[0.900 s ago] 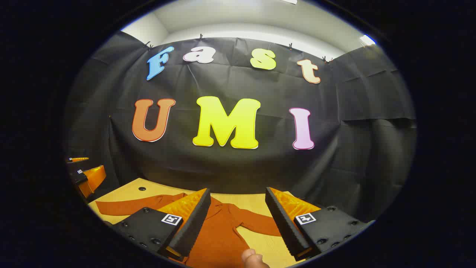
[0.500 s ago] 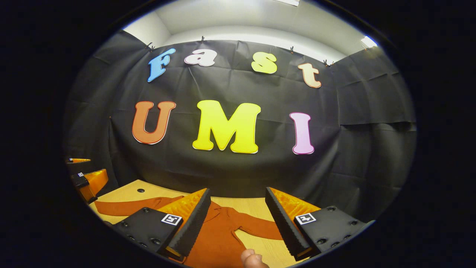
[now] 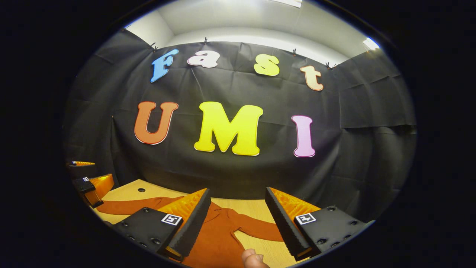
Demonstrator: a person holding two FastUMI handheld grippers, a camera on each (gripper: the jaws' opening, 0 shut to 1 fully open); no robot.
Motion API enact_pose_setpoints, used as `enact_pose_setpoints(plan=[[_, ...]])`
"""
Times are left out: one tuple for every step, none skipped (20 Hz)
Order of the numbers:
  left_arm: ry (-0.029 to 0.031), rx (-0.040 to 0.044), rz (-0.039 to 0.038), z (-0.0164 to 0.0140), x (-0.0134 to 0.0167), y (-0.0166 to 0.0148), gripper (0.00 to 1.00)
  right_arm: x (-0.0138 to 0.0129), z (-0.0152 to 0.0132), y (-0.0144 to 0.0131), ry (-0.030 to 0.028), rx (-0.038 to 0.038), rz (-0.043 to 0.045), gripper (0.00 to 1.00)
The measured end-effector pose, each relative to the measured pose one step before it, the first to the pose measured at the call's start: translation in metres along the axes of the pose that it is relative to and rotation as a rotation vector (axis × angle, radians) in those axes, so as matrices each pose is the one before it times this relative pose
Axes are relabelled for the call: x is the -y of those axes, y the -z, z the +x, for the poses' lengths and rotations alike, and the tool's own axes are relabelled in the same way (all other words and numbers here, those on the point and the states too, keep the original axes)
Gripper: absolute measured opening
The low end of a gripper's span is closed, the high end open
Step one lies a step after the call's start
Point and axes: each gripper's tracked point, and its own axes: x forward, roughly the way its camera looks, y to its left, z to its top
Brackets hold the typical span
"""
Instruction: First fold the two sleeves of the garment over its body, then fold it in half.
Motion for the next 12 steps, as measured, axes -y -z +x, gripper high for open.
enact_pose_setpoints(plan=[[0.00031, -0.00894, 0.00258, -0.00041, 0.00075, 0.00324, 0.98, 0.0005, -0.00092, 0.00118, 0.0005, -0.0048, 0.00468, 0.95], [-0.00279, -0.0071, 0.00156, 0.00015, -0.00014, 0.00391, 0.97, -0.00185, -0.0009, -0.00291, -0.00758, 0.00636, 0.00655, 0.95], [-0.00093, -0.00787, -0.00105, -0.00051, -0.00044, 0.00231, 0.98, -0.0001, 0.0001, -0.0012, 0.00334, 0.00609, -0.00376, 0.94], [0.00015, -0.00467, -0.00385, 0.00019, 0.00048, 0.00203, 0.98, 0.00186, -0.00077, -0.00094, 0.00345, 0.00237, -0.00746, 0.96], [-0.00085, -0.00574, -0.00224, -0.00079, -0.00128, 0.00242, 0.98, 0.00041, 0.00008, 0.00144, -0.00009, -0.00128, -0.00256, 0.96], [0.00081, -0.00229, -0.00083, -0.00069, 0.00091, 0.00104, 0.98, -0.00071, -0.00024, 0.0014, 0.00013, -0.00475, 0.00077, 0.95], [0.00231, -0.00188, 0.00085, 0.00031, 0.00086, 0.0006, 0.98, 0.00072, -0.00026, 0.0014, 0.00182, -0.00161, 0.00059, 0.94], [-0.00112, 0.00025, 0.00265, 0.00064, 0.00018, 0.00056, 0.98, 0.00041, 0.00064, -0.00086, 0.00169, -0.0004, -0.00189, 0.95], [0.00127, -0.00173, 0.00131, -0.00014, 0.0, 0.00125, 0.98, 0.00073, -0.00047, 0.00048, 0.00208, 0.00183, -0.00109, 0.95], [0.00183, -0.00328, 0.00048, 0.00095, 0.0005, 0.00095, 0.97, 0.00098, -0.00043, -0.00138, 0.00104, 0.00215, 0.00075, 0.95], [0.00142, -0.00178, -0.00025, -0.00056, 0.0, 0.0013, 0.97, -0.00019, -0.00015, -0.00033, 0.00144, 0.00192, 0.00098, 0.95], [0.00393, -0.00213, 0.00076, 0.00092, 0.00152, 0.00038, 0.98, 0.00058, -0.00024, -0.00091, 0.00391, -0.00009, -0.00199, 0.95]])
